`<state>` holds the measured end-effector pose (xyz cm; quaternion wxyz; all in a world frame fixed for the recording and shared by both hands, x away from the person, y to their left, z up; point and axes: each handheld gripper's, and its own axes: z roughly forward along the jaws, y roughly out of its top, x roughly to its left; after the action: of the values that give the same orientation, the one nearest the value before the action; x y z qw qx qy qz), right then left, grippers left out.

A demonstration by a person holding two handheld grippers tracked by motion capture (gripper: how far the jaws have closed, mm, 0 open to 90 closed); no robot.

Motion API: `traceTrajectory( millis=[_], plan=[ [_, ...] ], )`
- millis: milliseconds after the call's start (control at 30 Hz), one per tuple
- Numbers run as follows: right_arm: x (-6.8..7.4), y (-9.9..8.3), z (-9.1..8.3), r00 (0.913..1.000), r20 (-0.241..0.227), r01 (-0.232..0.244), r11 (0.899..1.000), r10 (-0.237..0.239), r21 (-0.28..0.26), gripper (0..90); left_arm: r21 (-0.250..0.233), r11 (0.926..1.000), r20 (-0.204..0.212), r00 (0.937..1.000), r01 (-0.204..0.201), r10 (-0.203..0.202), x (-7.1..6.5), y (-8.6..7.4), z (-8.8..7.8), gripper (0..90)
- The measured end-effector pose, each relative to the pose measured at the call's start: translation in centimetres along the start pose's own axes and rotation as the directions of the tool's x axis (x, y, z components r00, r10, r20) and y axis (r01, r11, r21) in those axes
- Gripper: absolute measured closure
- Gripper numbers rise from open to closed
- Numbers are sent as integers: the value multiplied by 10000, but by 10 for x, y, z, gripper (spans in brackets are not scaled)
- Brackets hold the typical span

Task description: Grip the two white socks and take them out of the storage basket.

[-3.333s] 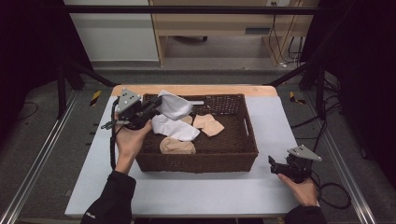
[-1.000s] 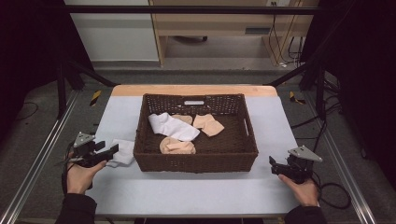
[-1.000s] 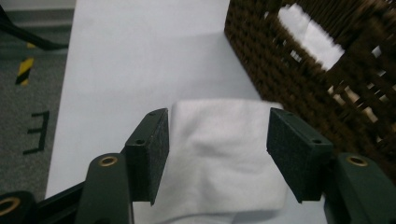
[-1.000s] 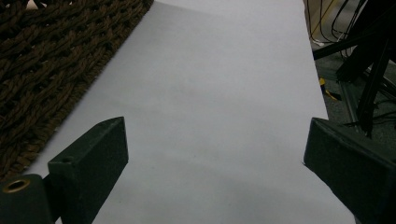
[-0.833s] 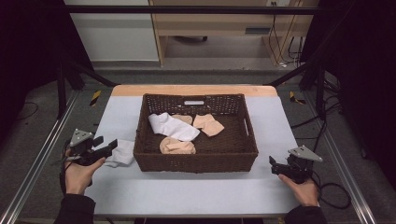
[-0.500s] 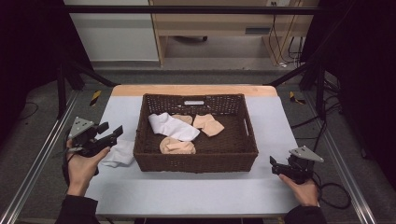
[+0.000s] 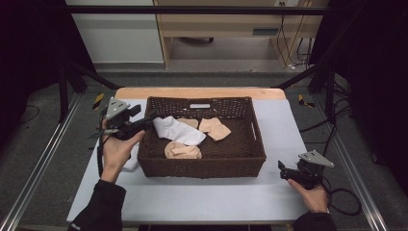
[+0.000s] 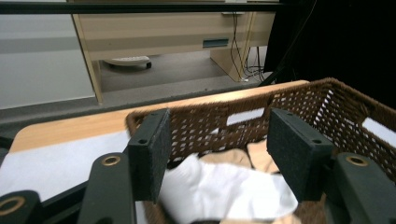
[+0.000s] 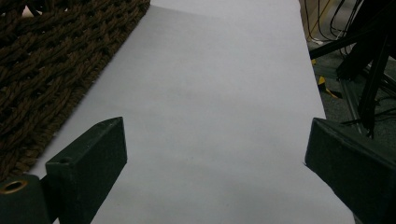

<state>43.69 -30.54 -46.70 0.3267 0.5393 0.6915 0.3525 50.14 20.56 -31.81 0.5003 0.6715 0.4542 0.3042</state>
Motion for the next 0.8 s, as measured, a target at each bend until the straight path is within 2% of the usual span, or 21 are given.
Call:
traceTrajectory(
  millis=[133,200,300,400,533,733,800],
  plan=[
    [0,0,1,10000,1,31,10000,-31,2,59,-10,9995,-97,9995,-316,316,-15,9,24,394],
    [0,0,1,10000,-9,29,10000,-29,-3,59,115,9997,16,9997,-235,235,-21,11,36,393],
    [0,0,1,10000,-39,14,10000,-14,-3,59,419,9986,-14,9995,-314,315,-29,9,55,390],
    [0,0,1,10000,-73,30,10000,-30,7,59,658,9962,109,9984,-565,559,-36,4,71,385],
    [1,0,1,9999,-100,44,10000,-43,60,59,987,9933,86,9982,-597,591,-39,-4,90,376],
    [0,0,1,9999,-121,4,10000,-4,18,59,1677,9826,-145,9964,-802,838,-41,-20,115,370],
    [0,0,1,9999,-131,10,10000,-10,24,59,1773,9805,-143,9960,-844,884,-41,-22,117,370]
  ],
)
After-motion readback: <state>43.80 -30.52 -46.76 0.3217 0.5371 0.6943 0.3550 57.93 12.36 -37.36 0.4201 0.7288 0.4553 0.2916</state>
